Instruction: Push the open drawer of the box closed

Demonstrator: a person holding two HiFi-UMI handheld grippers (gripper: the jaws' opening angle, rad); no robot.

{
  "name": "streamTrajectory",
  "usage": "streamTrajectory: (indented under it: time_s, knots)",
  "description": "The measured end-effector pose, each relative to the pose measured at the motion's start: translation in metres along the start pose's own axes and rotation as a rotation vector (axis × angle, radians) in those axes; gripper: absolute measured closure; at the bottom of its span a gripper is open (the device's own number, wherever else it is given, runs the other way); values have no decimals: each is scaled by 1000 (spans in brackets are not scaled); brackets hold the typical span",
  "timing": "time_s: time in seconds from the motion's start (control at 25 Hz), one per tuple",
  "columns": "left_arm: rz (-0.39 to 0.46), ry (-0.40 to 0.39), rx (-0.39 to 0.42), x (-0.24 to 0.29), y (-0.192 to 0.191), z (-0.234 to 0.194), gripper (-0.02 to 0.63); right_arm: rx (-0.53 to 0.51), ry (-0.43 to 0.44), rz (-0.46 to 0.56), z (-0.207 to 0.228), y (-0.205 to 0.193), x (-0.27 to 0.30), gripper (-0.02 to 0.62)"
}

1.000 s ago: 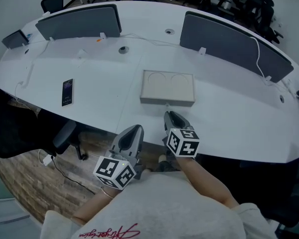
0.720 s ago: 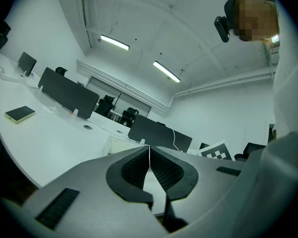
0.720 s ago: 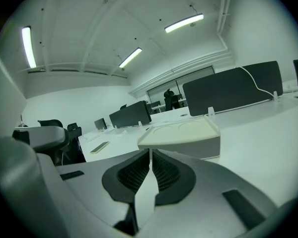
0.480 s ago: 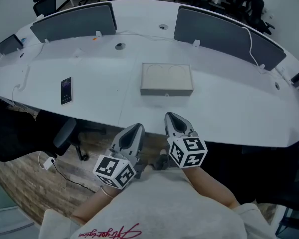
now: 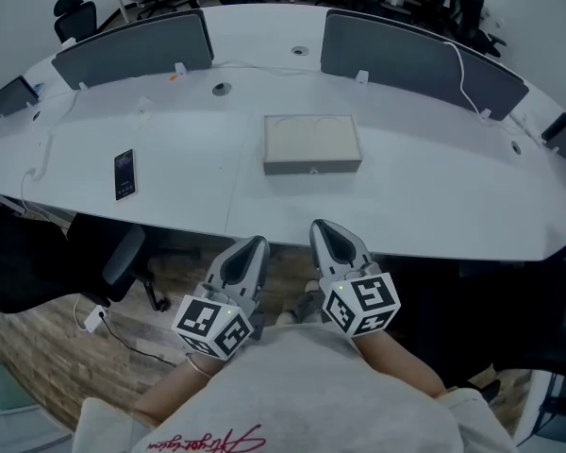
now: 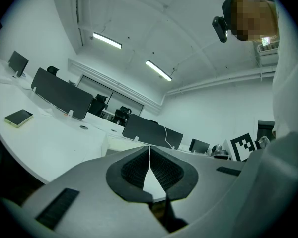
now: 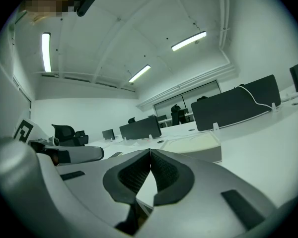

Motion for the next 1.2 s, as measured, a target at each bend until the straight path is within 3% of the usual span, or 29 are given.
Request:
streamTrajectory:
  time_s: [0.36,1.2]
  knots:
    - [12,-28,12,-3,1,1,588,-65,36,26,-17,6,-7,575]
    - [6,-43,9,0,-4,5,588,-111,54,32,-20,1,-13,575]
Point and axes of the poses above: the fingertips, and each gripper's own axes: x forward along the fingers, z to its right, y out of its top, the point moved 9 cm from there along -x, backward along the fingers, and after that the axes turned 3 degrees about z, right-handed, at the moved point
